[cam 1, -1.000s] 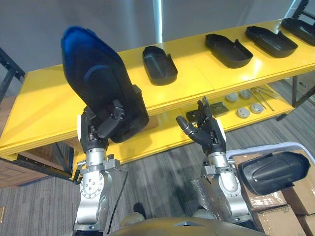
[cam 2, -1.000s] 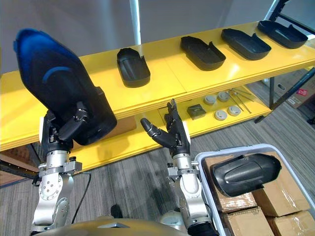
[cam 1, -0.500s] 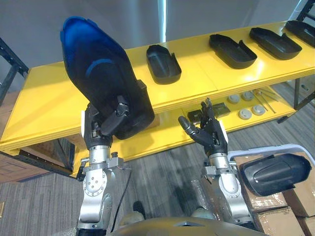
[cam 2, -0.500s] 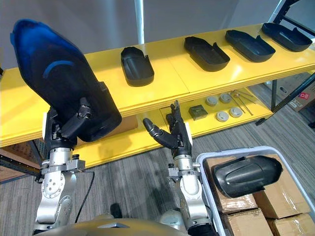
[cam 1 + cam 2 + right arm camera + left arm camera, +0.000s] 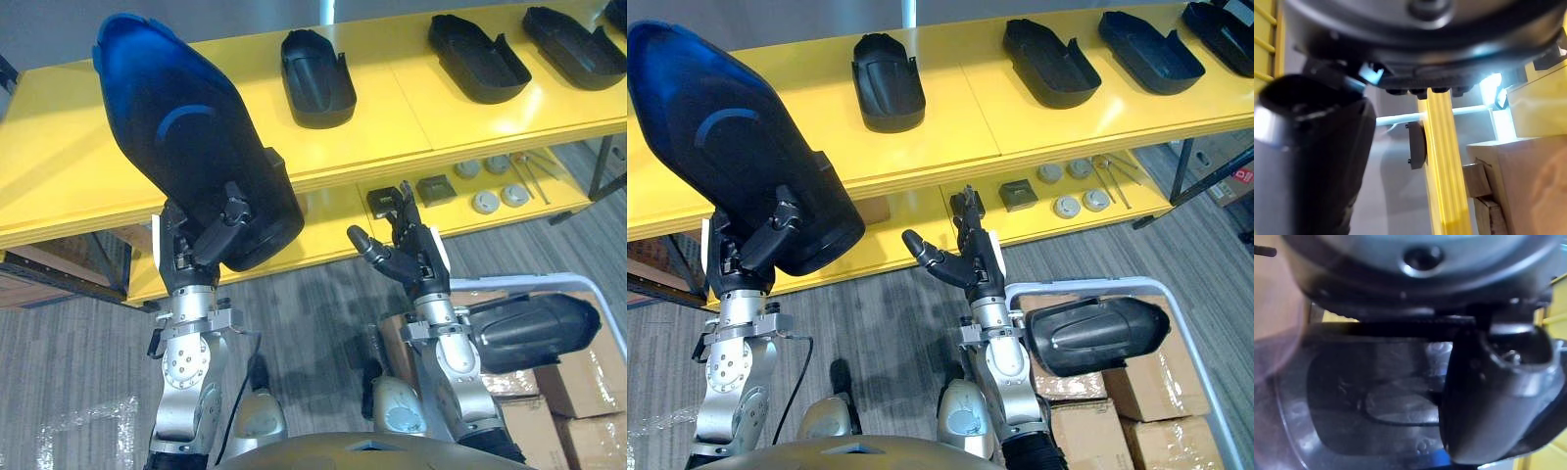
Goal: Walk over and take three plastic housings, then place them on the shelf
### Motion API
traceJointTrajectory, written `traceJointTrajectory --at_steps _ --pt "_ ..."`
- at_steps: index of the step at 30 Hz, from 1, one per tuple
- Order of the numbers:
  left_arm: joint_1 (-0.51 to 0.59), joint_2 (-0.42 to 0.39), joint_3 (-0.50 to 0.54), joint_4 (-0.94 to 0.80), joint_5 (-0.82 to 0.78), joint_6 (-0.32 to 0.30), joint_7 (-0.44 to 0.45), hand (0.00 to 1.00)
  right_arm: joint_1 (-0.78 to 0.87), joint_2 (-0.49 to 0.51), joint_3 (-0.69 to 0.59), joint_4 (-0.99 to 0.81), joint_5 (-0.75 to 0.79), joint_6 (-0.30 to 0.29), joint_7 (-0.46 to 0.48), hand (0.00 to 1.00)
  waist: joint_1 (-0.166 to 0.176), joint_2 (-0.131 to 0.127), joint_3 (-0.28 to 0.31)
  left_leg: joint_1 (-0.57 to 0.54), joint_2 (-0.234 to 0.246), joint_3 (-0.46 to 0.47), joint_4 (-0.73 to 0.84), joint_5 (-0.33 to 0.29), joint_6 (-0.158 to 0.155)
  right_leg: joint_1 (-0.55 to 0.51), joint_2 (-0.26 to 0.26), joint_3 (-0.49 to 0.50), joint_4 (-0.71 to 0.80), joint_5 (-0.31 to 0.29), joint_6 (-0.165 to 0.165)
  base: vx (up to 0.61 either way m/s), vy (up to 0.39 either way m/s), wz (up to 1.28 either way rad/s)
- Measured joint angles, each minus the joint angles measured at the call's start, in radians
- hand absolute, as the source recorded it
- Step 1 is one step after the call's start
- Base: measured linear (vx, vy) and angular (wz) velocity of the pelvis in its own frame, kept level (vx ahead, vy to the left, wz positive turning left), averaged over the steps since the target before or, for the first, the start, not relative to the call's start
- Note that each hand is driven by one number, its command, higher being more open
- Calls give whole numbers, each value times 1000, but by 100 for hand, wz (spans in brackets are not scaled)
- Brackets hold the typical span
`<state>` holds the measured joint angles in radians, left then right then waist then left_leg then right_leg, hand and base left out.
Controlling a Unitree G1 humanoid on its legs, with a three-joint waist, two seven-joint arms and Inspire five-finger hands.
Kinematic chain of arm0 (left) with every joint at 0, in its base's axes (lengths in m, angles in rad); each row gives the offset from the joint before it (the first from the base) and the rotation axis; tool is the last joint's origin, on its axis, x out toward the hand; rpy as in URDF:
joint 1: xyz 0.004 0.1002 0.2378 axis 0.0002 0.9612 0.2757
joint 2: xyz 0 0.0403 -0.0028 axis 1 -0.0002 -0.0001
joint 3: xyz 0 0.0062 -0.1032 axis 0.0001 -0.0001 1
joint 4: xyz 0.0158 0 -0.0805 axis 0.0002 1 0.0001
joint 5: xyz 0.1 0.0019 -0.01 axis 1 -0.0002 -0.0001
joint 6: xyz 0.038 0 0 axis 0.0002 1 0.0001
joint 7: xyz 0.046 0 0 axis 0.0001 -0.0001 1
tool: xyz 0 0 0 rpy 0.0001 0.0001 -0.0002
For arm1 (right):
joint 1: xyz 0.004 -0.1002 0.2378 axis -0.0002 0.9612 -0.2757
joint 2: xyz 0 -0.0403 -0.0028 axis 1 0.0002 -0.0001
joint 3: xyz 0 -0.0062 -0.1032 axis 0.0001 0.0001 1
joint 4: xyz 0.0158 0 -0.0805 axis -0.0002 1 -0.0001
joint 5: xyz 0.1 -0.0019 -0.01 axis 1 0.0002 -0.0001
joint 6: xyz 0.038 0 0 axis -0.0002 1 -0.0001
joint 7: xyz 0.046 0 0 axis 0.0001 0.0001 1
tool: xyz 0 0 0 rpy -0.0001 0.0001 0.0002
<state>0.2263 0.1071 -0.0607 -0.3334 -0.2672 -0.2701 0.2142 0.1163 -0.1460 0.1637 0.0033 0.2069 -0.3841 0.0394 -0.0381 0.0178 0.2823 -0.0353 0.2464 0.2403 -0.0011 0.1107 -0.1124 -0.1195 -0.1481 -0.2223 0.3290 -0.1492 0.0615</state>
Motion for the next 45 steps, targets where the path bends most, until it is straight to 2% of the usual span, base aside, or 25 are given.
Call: traceJointTrajectory --at_steps 2,3,6,7,8,9,10,11,12,13,14,16,20,26,30,32,35,38,42,45 --pt "8 -1 -1 17 -3 0 -10 0 1 -17 -8 -19 12 -5 23 100 -1 0 0 -33 8 4 97 -2 22 14 4 -13 10 -29 -10 80 -156 22" --pt "15 -3 0 24 -8 0 -14 0 4 -17 -7 -20 27 -14 37 100 0 2 -1 -64 16 2 179 -15 44 39 4 -22 -1 -37 -12 109 -166 22" --pt "25 -39 19 25 -16 0 -14 0 23 -15 10 -20 33 -22 65 100 10 19 -8 -119 43 -34 349 -16 48 110 21 -23 -44 -34 -15 182 -117 6" --pt "26 -47 27 25 -17 0 -13 0 26 -15 25 -19 32 -24 68 100 12 23 -10 -133 44 -41 369 -39 32 127 15 -17 -60 -29 -22 202 26 -19" --pt "29 -52 28 25 -15 -7 -12 0 25 -16 33 -19 25 -29 69 100 19 33 -17 -125 19 -65 333 -79 8 129 13 -2 -76 -22 -21 150 57 -29" --pt "28 -52 27 25 -11 -13 -13 0 22 -14 33 -19 23 -35 66 100 23 40 -20 -117 2 -80 297 -89 5 126 13 10 -79 -20 -19 198 119 -56" --pt "29 -52 20 25 -2 -16 -18 0 22 -14 33 -19 9 -48 55 100 31 57 -29 -85 -50 -120 180 -73 11 118 16 39 -75 -19 -15 163 122 -58" --pt "29 -53 18 24 0 -17 -21 0 18 -16 31 -18 3 -49 49 100 36 63 -31 -66 -67 -124 146 -56 14 116 20 57 -68 -21 -12 157 157 -71" --pt "28 -47 19 24 3 -18 -23 0 12 -13 32 -17 -4 -51 32 100 36 50 -33 -37 -74 -123 124 -70 -5 106 15 94 -56 -23 -5 121 187 -60" --pt "25 -48 19 24 2 -18 -21 0 5 -12 31 -20 -4 -57 26 100 34 39 -34 -28 -85 -120 119 -75 -10 96 4 112 -50 -22 1 106 212 -59" --pt "25 -48 19 24 3 -18 -24 0 8 -9 29 -37 -8 -66 16 100 29 30 -35 -19 -100 -103 116 -85 -3 93 -14 121 -55 -12 19 90 196 -37" --pt "31 -48 23 19 3 -18 -25 0 29 -3 28 -67 -19 -67 13 100 21 31 -36 21 -122 -89 80 -87 1 107 -35 124 -65 -1 38 35 118 -24" --pt "51 -29 70 -45 4 -18 -29 0 65 27 61 -126 -19 -74 21 100 12 18 -47 57 -147 -70 28 -81 13 146 -55 116 -140 20 72 -10 70 -13" --pt "59 -27 147 -100 57 3 -23 0 71 28 74 -142 -43 -62 20 100 10 30 -71 42 -154 -84 -9 -53 19 156 -55 87 -200 56 84 -45 13 11" --pt "55 -6 269 -86 103 38 7 0 73 25 73 -141 -42 -51 23 100 8 30 -82 43 -157 -83 -23 -38 20 164 -50 84 -228 75 84 -4 7 0" --pt "21 38 344 -16 99 42 17 0 91 23 71 -139 -41 -38 23 100 8 32 -105 46 -157 -80 -39 -30 20 167 -47 85 -247 86 85 -2 6 -2" --pt "-74 117 386 129 22 57 26 0 111 21 79 -132 -40 -17 36 100 6 31 -122 48 -157 -78 -46 -24 20 165 -47 85 -247 88 85 0 0 0" --pt "-166 161 392 272 -31 70 29 0 114 -12 104 -115 -39 2 68 100 1 32 -133 51 -158 -67 -59 -16 21 151 -48 94 -245 93 84 -58 24 -9" --pt "-227 195 392 376 -63 82 32 0 128 -41 130 -92 -37 8 114 100 -18 34 -134 51 -159 -53 -79 -4 23 135 -48 108 -241 97 85 -36 20 -10" --pt "-276 232 392 447 -95 112 21 0 156 -60 147 -65 -37 28 140 100 -25 37 -134 52 -161 -37 -81 2 23 118 -49 129 -227 99 86 -8 15 -16"
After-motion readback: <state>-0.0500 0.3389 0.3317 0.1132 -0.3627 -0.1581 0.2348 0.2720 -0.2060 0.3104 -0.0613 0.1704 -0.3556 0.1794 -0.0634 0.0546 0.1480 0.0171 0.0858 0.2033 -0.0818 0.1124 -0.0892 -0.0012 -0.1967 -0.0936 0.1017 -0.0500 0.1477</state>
